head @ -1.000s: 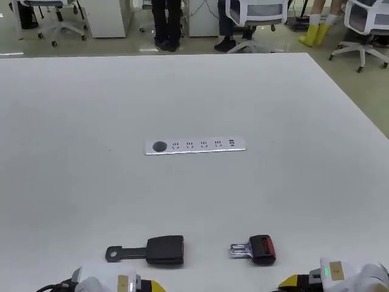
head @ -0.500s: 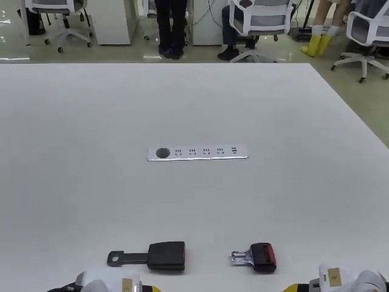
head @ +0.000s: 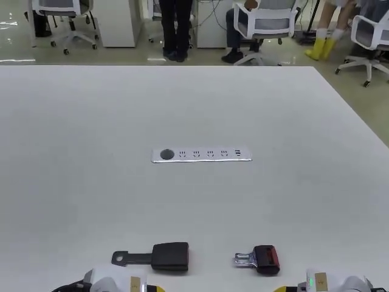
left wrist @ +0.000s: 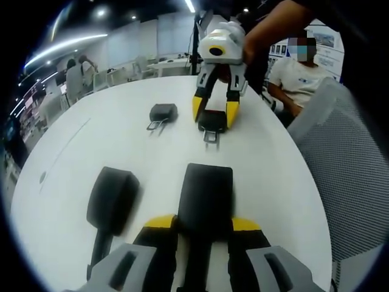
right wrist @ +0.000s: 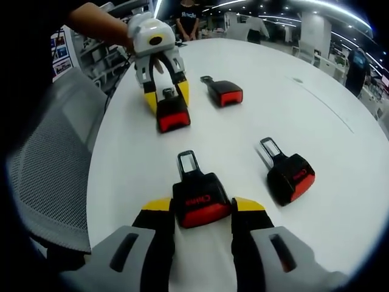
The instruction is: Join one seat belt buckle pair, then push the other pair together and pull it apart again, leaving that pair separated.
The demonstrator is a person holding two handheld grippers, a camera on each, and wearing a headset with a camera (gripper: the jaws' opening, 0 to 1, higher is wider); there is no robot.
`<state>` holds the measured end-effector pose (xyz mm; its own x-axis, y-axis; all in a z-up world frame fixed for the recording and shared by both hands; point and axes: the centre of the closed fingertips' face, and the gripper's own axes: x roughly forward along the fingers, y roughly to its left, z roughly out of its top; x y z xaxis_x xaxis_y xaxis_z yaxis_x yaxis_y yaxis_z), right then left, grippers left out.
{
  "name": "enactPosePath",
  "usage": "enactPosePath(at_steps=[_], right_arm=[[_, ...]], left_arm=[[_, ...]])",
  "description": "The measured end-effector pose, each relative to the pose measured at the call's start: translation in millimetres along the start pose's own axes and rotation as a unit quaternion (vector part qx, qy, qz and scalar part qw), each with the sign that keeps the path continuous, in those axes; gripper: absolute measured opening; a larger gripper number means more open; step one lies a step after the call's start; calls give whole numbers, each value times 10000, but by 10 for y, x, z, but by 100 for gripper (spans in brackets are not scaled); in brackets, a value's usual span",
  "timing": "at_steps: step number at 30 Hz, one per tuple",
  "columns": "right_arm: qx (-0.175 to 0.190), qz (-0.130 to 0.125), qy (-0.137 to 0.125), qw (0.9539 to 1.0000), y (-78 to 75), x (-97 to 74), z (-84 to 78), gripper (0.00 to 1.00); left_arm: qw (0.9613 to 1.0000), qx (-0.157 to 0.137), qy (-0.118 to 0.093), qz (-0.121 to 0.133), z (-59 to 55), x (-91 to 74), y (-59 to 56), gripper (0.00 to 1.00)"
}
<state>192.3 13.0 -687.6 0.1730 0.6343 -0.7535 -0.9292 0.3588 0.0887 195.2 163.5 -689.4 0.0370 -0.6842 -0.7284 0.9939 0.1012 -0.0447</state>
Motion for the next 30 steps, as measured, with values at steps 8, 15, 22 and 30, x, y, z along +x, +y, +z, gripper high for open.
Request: enactPosePath(at_steps=[8,15,22,30], right_arm=[[5,-11,-67,10000,48,81,109,35],[-50,64,-171,9998,152,226,258,35],[-61,95,-262,9996,240,355,406,35],[-120,121,-304,9994,273,416,495,35]], left_arm=[[10000,-25,67,32,10,7,8,33],[9999,-45,103,44,7,9,10,33],[9999,-50,146,47,2,7,3,33],[9999,-49,136,43,-5,8,-5,33]])
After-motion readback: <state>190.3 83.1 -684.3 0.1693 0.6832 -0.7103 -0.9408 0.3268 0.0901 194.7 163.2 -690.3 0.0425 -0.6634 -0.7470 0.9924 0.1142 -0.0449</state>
